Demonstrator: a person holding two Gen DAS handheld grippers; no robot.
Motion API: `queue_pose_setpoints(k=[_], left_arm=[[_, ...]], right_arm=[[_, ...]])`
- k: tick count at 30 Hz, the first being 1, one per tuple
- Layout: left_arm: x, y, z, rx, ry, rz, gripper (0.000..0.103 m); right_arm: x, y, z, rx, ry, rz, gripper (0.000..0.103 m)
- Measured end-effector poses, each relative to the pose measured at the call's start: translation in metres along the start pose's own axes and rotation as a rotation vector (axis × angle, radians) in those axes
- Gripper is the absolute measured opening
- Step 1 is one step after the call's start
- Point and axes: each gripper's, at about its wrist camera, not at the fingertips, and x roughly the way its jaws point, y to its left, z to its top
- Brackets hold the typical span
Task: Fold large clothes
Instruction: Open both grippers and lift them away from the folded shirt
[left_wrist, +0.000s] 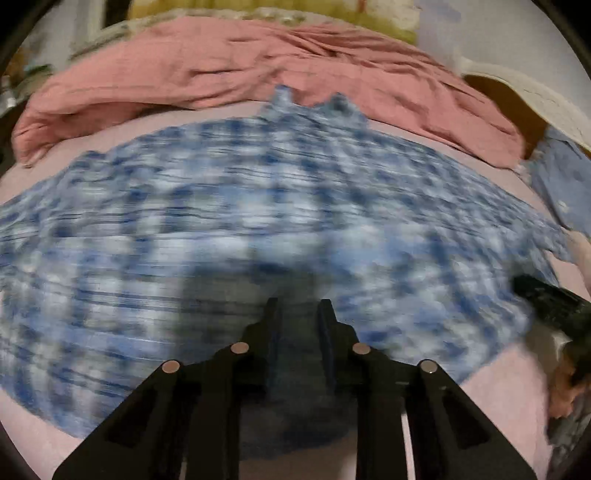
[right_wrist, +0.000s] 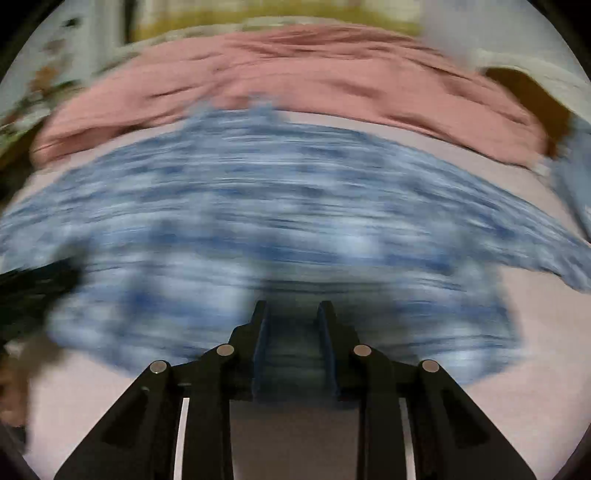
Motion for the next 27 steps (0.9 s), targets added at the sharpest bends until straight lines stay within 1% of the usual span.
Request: queue_pose_setpoints(k=[1,2,3,4,6,7,8,9,11,12,13,14,15,16,17,18,19,20,21,22,23,24,25,26,27], left_arm=[[0.003,0.002,-0.002,-0.011,-0.002,0.028,0.017],[0.004,0.002,-0.004,-0.010,-0.003,0.029,0.017],[0.001,0.001,-0.004,-0.007,-0.015,0.026,0.017],[-0.002,0.002,-0.005,-0.013,-0.030,0.011,0.017],[-0.009,0.008,-0.004,-0.034,-0.055,-0.026,0.017],[-0.016,0.010,-0.003,-0.036,-0.079,-0.040,0.017],[-0.026,0.011,-0.001,-0.023,-0.124,-0.036,0.017],[-0.036,0.010,0.002,-0.005,-0.173,-0.012,0.017],[-0.061,0.011,0.003,0.039,-0.279,0.032,0.017],[-0.070,0.013,0.007,0.048,-0.308,0.042,0.017],[-0.079,0.017,0.011,0.045,-0.331,0.053,0.017],[-0.088,0.023,0.016,0.040,-0.353,0.061,0.017],[-0.095,0.029,0.022,0.043,-0.372,0.063,0.019],[-0.104,0.036,0.029,0.049,-0.396,0.074,0.032],[-0.113,0.045,0.038,0.050,-0.423,0.102,0.046],[-0.121,0.056,0.049,0.036,-0.449,0.143,0.082],[-0.129,0.067,0.056,0.016,-0.473,0.171,0.100],[-0.139,0.081,0.064,-0.005,-0.502,0.182,0.101],[-0.147,0.092,0.071,-0.019,-0.521,0.182,0.101],[-0.154,0.105,0.078,-0.034,-0.535,0.177,0.102],[-0.159,0.118,0.084,-0.048,-0.548,0.171,0.103],[-0.160,0.130,0.088,-0.055,-0.549,0.163,0.103],[-0.160,0.141,0.092,-0.063,-0.524,0.166,0.103],[-0.158,0.150,0.094,-0.065,-0.501,0.143,0.103],[-0.159,0.157,0.089,-0.067,-0.521,0.110,0.103]], right_arm=[[0.006,-0.025,0.002,0.084,-0.005,-0.026,0.027],[0.008,-0.046,0.004,0.172,-0.010,-0.029,0.027],[0.009,-0.054,0.007,0.209,-0.013,-0.015,0.027],[0.008,-0.058,0.009,0.219,-0.018,-0.011,0.027],[0.008,-0.049,0.010,0.169,-0.027,-0.056,0.027],[0.005,-0.040,0.012,0.125,-0.042,-0.061,0.027],[0.000,-0.034,0.012,0.101,-0.055,-0.032,0.027],[-0.005,-0.028,0.010,0.091,-0.067,-0.010,0.027],[-0.026,-0.012,0.011,0.059,-0.125,0.056,0.027],[-0.034,-0.009,0.011,0.046,-0.144,0.073,0.029],[-0.043,0.001,0.013,0.025,-0.171,0.094,0.034],[-0.054,0.008,0.012,0.006,-0.198,0.113,0.043],[-0.066,0.015,0.012,-0.007,-0.228,0.131,0.047],[-0.074,0.020,0.015,-0.014,-0.248,0.145,0.051],[-0.084,0.026,0.020,-0.020,-0.273,0.166,0.053],[-0.090,0.029,0.023,-0.021,-0.292,0.177,0.055],[-0.098,0.035,0.029,-0.014,-0.316,0.181,0.061],[-0.104,0.039,0.035,-0.004,-0.340,0.183,0.068],[-0.113,0.047,0.044,0.009,-0.376,0.193,0.072],[-0.119,0.054,0.052,0.012,-0.401,0.200,0.082],[-0.123,0.058,0.057,0.014,-0.418,0.203,0.087],[-0.131,0.066,0.065,0.020,-0.450,0.206,0.087],[-0.137,0.076,0.076,0.034,-0.489,0.208,0.087],[-0.140,0.083,0.082,0.044,-0.514,0.203,0.087],[-0.143,0.092,0.089,0.065,-0.554,0.173,0.087]])
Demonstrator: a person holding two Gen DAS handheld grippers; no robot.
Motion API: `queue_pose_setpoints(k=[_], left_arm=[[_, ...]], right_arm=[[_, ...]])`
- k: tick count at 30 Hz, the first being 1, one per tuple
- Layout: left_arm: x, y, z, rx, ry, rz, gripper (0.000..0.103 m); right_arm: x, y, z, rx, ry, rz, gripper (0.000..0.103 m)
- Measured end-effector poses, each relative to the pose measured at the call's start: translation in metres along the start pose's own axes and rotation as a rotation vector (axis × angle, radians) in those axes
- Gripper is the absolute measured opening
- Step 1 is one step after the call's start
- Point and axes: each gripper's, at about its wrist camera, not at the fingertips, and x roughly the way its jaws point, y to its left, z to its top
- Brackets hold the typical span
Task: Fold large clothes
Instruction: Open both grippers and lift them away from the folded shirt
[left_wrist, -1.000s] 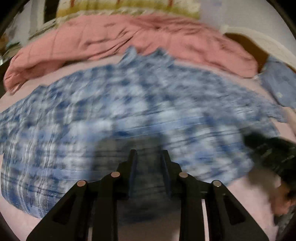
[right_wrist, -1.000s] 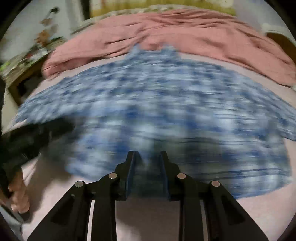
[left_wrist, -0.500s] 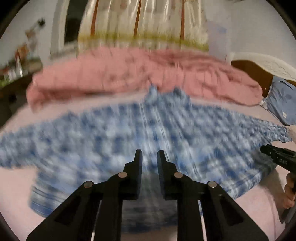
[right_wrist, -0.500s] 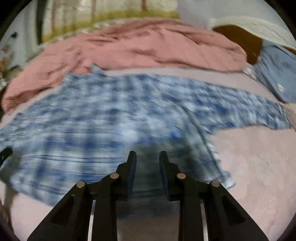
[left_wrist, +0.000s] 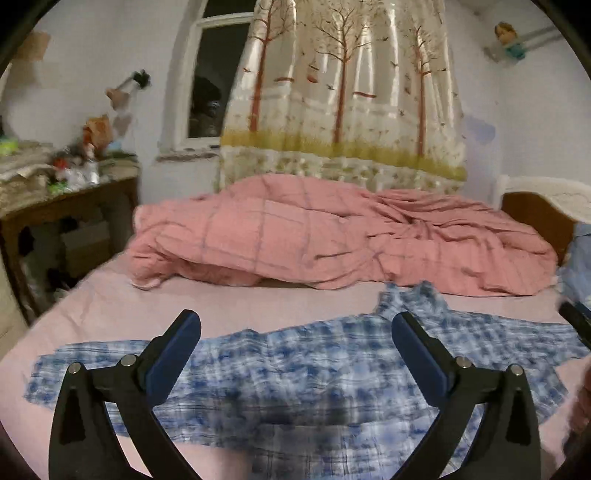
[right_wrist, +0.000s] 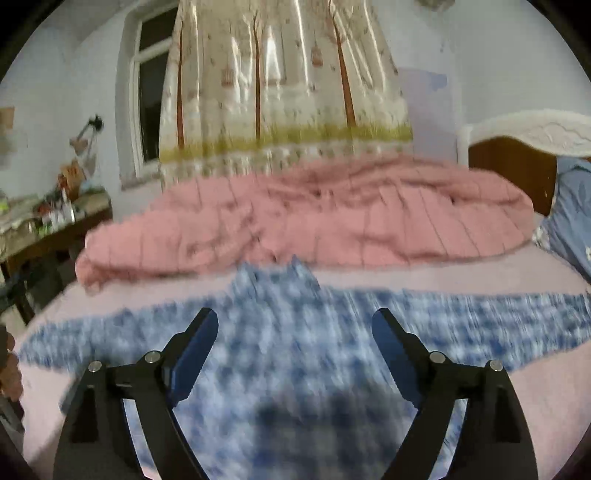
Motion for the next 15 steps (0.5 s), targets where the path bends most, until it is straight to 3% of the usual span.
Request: queue_pose_setpoints(k=[2,4,6,8,11,14,15], left_arm=[[-0.007,0.009,-0.012,-0.018,-0.089,0.012,0.103],[-0.006,0.005,-0.021,0.038,-0.115,0.058,0.103],[-0.003,0.004,-0.030,0.117,-0.131,0.098,0.103],[0.002,0.015,-0.042,0.126,-0.121,0.134,0.103],[0.024,0.054,-0.047,0.015,0.006,0.195,0.103],[0.044,0.121,-0.053,-0.251,0.122,0.243,0.102],[0.047,0.142,-0.059,-0.323,0.143,0.263,0.096]], right_arm=[[0.008,0.011,0.004,0.018,-0.059,-0.051,0.087],[0.017,0.020,-0.005,0.019,-0.090,-0.054,0.087],[0.034,0.031,-0.024,-0.045,-0.055,-0.057,0.088],[0.049,0.039,-0.038,-0.119,0.011,-0.076,0.088],[0.056,0.036,-0.056,-0.136,0.065,-0.087,0.088],[0.046,0.027,-0.055,-0.136,0.041,-0.133,0.088],[0.043,0.021,-0.054,-0.113,0.037,-0.124,0.088]])
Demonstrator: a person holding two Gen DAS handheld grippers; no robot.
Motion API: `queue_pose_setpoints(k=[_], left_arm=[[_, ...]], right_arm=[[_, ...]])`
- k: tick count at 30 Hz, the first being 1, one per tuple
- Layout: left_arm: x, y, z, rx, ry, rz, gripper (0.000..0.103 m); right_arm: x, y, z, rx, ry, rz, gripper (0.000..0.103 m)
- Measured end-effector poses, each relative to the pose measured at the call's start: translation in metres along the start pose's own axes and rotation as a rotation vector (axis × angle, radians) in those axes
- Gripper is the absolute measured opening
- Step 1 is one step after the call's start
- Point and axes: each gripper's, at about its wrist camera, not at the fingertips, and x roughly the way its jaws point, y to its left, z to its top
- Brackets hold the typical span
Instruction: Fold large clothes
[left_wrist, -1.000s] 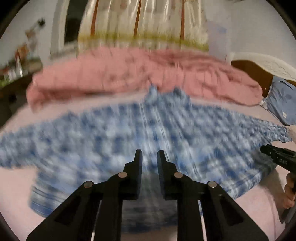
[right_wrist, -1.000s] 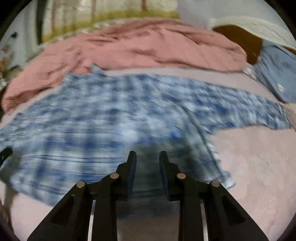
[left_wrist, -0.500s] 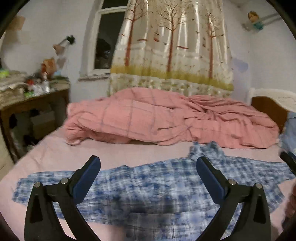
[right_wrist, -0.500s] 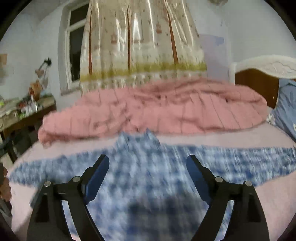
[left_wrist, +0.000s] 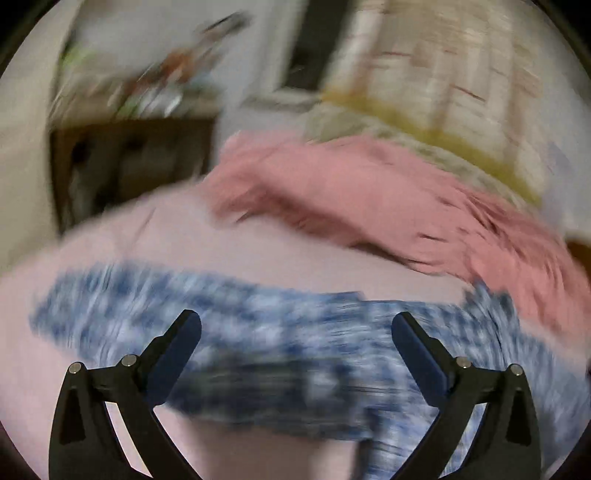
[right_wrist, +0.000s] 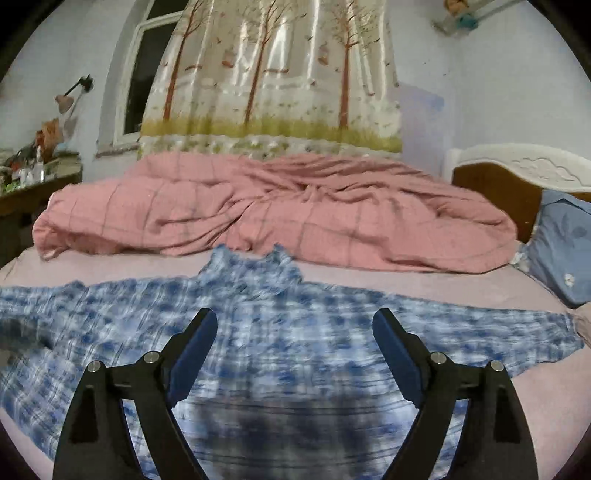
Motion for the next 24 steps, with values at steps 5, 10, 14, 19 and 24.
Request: queue_pose_setpoints(k=[5,10,14,19,24], left_arm=[[0.013,0.052,0.003,-0.073,0.026,0.059,0.074],[0.011,0.111,0.001,-0.284,0.038,0.147,0.074],[0.009,0.152,-0.005,-0.418,0.037,0.198,0.067],[0.009,0.210,-0.031,-0.686,0.043,0.327,0.059],[0.018,0.239,-0.047,-0.763,-0.016,0.358,0.040]], right_arm=[[0.010,-0.014,-0.005,0.056,0.049,0.025,0.088],[0.019,-0.014,-0.012,0.073,0.089,0.032,0.088],[0.019,-0.007,-0.014,0.039,0.083,0.022,0.088],[0.019,0.001,-0.017,0.010,0.086,0.035,0.088],[0.021,0.007,-0.020,-0.007,0.097,0.042,0.088]])
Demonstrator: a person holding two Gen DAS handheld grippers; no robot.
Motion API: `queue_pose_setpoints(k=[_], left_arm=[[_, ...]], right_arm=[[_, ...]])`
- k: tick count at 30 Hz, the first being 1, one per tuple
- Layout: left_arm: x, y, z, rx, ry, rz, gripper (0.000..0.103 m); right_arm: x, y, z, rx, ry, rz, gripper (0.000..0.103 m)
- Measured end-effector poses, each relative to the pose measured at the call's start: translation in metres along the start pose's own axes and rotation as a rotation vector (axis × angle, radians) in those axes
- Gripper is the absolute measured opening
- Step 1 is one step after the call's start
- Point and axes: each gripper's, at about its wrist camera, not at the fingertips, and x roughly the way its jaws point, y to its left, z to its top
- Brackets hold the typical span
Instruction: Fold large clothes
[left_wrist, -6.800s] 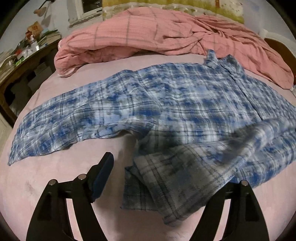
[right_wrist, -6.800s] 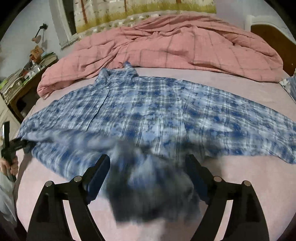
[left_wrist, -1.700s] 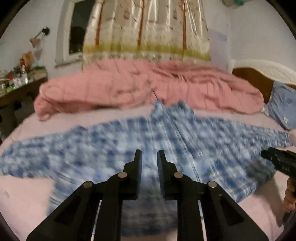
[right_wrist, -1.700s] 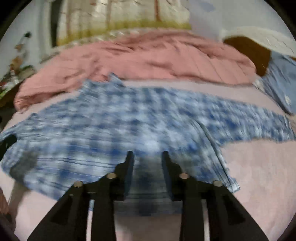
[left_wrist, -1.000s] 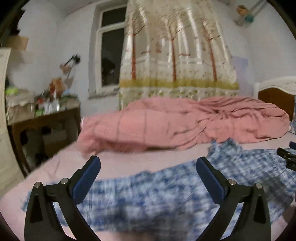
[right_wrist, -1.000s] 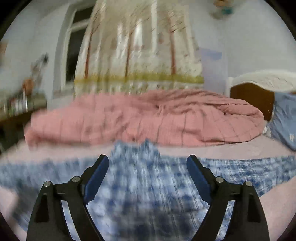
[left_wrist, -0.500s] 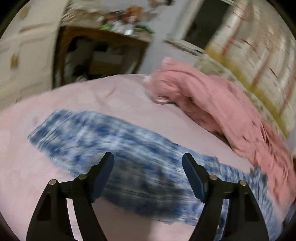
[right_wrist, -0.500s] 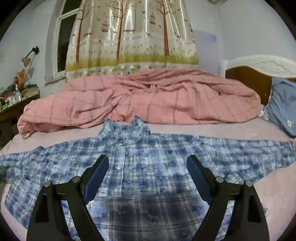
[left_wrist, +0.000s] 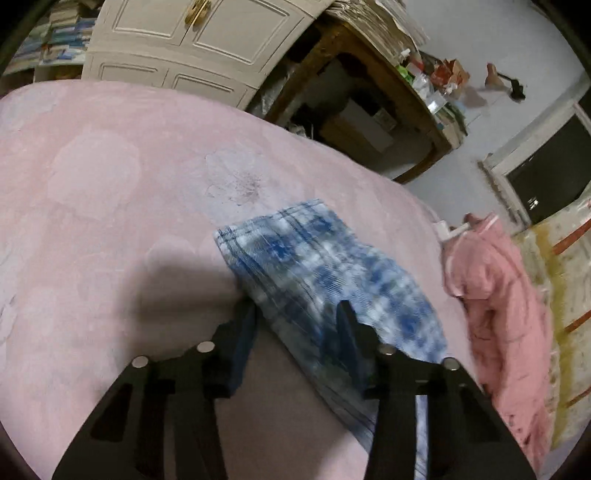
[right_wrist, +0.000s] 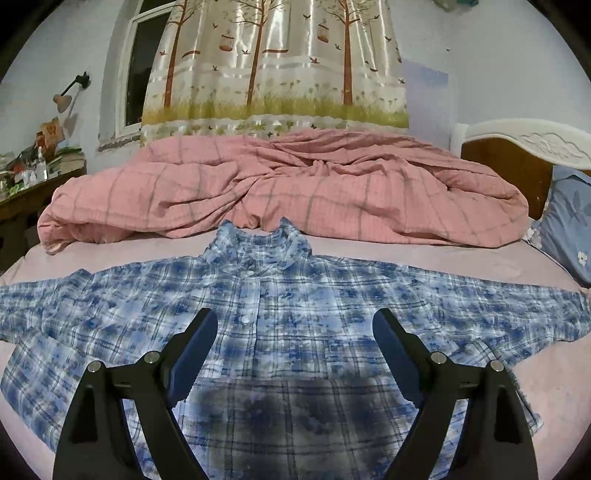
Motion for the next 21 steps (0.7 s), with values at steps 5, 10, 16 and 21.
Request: queue_pose_setpoints(k=[5,10,16,21], left_arm=[[0.009,-0.021,-0.008,0.137,-0.020,0.066,0.029],[0.010,-0.009,-0.002,0.157,0.028,0.006,0.007],[0.011,0.002,-0.001,0.064,0.067,-0.110,0.003],[-0.017,-0.026,-0.010,0.232,-0.062,-0.027,0.002]], right_arm=[[0.008,0.002,-0.007,0.000,0.038,0.021,0.088],[0.008,-0.009,-0.029,-0.008,0.105,0.016,0.088],[0.004,-0.003,-0.030,-0.002,0.081,0.051,0.088],[-0.011,0.007,-0.017,-0.034,-0.006,0.008,0.088]])
